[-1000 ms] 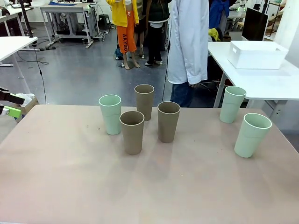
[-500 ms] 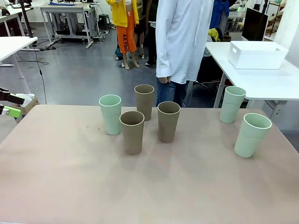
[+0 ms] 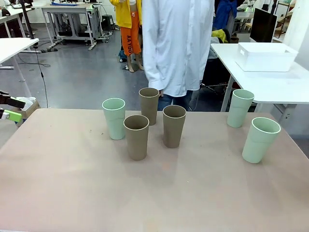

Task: Stack the cups and store them in the basket.
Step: Pick up two Reusable plastic cups , one in each hand.

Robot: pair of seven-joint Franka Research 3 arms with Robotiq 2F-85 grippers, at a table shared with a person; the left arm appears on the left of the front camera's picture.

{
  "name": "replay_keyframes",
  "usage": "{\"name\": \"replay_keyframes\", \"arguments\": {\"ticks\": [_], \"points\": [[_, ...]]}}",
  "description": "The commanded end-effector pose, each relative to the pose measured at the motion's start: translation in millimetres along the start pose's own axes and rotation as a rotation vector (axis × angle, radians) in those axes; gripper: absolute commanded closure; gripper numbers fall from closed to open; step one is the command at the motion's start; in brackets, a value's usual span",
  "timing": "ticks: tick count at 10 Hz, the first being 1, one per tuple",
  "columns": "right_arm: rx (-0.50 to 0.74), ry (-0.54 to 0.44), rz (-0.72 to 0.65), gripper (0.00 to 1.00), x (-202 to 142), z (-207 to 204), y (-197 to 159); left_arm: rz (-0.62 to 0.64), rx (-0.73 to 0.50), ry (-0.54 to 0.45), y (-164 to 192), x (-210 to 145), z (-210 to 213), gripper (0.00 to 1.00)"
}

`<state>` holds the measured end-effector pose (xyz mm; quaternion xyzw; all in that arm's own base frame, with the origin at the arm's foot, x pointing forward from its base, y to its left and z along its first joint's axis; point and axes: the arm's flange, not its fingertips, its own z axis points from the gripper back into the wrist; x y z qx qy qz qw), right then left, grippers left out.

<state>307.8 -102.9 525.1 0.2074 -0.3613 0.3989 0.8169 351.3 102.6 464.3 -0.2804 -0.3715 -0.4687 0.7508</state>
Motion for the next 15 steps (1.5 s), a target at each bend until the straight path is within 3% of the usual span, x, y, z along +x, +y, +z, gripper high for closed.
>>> {"name": "replay_keyframes", "arguments": {"ticks": [1,15], "points": [[0.009,-0.018,0.015,0.0,-0.3,0.8,-1.3,-0.015,-0.004,-0.018,0.7,0.3,0.9,0.0],[0.009,-0.018,0.015,0.0,-0.3,0.8,-1.3,-0.015,-0.004,-0.018,0.7,0.3,0.9,0.0]]}}
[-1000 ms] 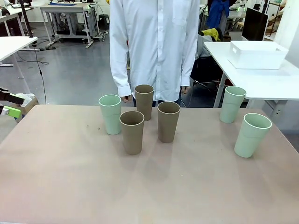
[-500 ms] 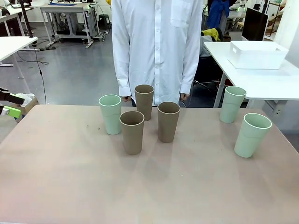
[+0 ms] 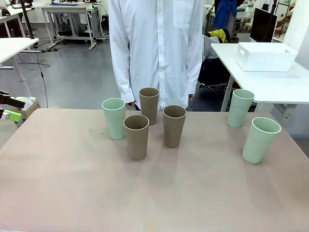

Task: Stack the cups and store them in the basket.
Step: Pick up two Reusable plastic cups , one in each hand.

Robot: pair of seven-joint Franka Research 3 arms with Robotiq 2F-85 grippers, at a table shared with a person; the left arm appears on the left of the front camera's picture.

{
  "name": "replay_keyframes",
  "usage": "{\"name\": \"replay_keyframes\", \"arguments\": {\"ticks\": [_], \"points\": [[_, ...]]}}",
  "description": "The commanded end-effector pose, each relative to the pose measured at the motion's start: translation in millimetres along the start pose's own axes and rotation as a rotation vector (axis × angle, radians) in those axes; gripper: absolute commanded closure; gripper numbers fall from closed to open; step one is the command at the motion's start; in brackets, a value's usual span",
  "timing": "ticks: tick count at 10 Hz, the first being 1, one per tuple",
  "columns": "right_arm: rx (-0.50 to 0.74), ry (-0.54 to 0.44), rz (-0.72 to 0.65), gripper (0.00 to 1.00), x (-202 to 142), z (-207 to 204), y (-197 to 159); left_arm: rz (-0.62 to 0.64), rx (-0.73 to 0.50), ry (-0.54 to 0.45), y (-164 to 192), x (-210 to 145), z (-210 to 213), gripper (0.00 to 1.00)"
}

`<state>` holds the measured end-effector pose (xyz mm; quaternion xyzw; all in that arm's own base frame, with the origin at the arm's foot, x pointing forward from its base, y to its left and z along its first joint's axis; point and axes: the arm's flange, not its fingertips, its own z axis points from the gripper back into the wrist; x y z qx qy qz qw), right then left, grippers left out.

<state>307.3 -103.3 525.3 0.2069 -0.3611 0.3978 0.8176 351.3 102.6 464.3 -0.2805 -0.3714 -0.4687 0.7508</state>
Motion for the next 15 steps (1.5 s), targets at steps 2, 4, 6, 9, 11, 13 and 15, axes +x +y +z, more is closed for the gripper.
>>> {"name": "replay_keyframes", "arguments": {"ticks": [2,4,6,9,11,13,15], "points": [[0.01,-0.019,0.017,0.0,0,0,-1,-0.015,-0.004,-0.018,1,0,1,0.0],[0.01,-0.019,0.017,0.0,0,0,-1,-0.015,-0.004,-0.018,1,0,1,0.0],[0.01,-0.019,0.017,0.0,0,0,-1,-0.015,-0.004,-0.018,1,0,1,0.0],[0.01,-0.019,0.017,0.0,0,0,-1,-0.015,-0.004,-0.018,1,0,1,0.0],[0.01,-0.019,0.017,0.0,0,0,-1,-0.015,-0.004,-0.018,1,0,1,0.0],[0.037,-0.02,0.002,0.0,6,-18,-35,0.023,-0.082,-0.031,37,2,-19,0.0],[0.109,-0.112,0.001,0.0,-4,-49,-78,0.014,-0.158,-0.061,77,-2,-47,0.0]]}}
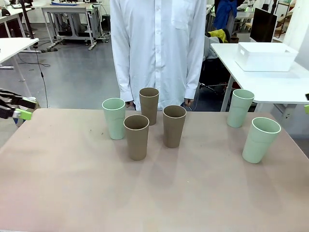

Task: Stack the cups and store them in the basket.
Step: Pick up two Reusable plastic cups , one in each hand.

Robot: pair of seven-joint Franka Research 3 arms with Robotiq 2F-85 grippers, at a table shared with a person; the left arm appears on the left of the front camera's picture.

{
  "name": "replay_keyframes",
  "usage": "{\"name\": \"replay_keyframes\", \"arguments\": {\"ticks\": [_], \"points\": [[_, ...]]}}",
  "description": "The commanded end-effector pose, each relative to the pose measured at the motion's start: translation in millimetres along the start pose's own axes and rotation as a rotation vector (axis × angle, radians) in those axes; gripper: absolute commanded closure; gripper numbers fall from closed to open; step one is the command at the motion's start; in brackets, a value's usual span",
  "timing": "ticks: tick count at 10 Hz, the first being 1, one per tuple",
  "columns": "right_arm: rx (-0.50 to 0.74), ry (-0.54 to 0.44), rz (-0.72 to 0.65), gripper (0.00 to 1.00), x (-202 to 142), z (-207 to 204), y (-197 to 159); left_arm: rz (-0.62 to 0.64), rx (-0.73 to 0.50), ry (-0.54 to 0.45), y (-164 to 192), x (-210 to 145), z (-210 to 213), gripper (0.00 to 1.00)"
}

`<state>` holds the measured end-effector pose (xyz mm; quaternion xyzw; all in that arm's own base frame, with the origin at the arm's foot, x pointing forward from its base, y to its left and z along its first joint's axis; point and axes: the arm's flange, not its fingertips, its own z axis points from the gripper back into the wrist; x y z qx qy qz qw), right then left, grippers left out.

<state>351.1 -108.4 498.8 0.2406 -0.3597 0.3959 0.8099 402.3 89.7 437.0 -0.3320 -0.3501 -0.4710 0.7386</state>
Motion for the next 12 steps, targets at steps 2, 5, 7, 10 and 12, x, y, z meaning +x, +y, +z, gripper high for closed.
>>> {"name": "replay_keyframes", "arguments": {"ticks": [2,5,7,10,12], "points": [[0.096,-0.212,0.018,0.0,-31,-39,-78,-0.054,-0.101,-0.125,61,-14,-23,0.0],[0.172,-0.367,0.057,0.0,-85,-60,-115,-0.145,-0.133,-0.301,81,-36,-51,0.0],[0.204,-0.396,0.05,0.0,-114,-81,-125,-0.202,-0.14,-0.366,90,-47,-78,0.0],[0.217,-0.405,0.019,0.0,-125,-86,-111,-0.18,-0.127,-0.339,86,-50,-84,0.0],[0.217,-0.405,0.019,0.0,-125,-86,-111,-0.18,-0.127,-0.339,86,-50,-84,0.0]]}}
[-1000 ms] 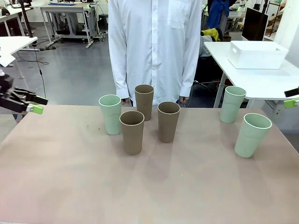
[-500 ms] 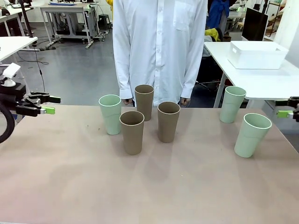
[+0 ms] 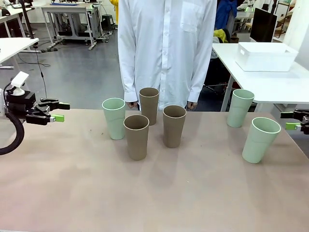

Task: Stack the cups and store them in the basket.
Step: Pick up two Reusable plastic cups , one in each hand.

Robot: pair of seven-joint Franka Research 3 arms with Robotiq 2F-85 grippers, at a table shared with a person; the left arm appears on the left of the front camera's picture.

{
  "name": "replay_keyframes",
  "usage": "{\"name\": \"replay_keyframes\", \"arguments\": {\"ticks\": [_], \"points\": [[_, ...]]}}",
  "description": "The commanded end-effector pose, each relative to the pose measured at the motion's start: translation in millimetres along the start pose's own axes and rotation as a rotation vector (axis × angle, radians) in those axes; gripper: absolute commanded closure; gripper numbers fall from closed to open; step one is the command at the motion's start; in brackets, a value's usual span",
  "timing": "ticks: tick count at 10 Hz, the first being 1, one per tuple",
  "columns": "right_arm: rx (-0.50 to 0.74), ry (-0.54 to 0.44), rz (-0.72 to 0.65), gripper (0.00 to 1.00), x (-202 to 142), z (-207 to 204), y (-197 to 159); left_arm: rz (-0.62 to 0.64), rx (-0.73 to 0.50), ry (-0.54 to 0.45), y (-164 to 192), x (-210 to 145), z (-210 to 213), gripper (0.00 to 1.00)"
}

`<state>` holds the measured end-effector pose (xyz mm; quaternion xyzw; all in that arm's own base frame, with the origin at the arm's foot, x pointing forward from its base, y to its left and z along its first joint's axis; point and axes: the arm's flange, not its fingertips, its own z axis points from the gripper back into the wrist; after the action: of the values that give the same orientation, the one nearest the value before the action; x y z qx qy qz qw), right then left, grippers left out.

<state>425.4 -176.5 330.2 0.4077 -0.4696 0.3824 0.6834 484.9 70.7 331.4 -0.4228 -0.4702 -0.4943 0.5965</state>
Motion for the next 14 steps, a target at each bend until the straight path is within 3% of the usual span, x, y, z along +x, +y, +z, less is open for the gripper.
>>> {"name": "replay_keyframes", "arguments": {"ticks": [1,3,4,8,14], "points": [[-0.018,0.008,0.01,0.0,6,-1,7,0.005,0.005,0.011,-2,5,4,0.0],[-0.002,-0.001,0.009,0.0,4,0,1,-0.001,0.005,0.0,0,0,3,0.0],[0.054,-0.048,0.042,0.0,-2,11,-9,-0.023,0.038,-0.08,6,-3,-5,0.0],[0.122,-0.145,0.161,0.0,-50,19,-28,-0.103,0.029,-0.142,30,-23,-41,0.0],[0.188,-0.128,0.151,0.0,-97,-25,-40,-0.203,-0.067,-0.265,54,-63,-88,0.0]]}}
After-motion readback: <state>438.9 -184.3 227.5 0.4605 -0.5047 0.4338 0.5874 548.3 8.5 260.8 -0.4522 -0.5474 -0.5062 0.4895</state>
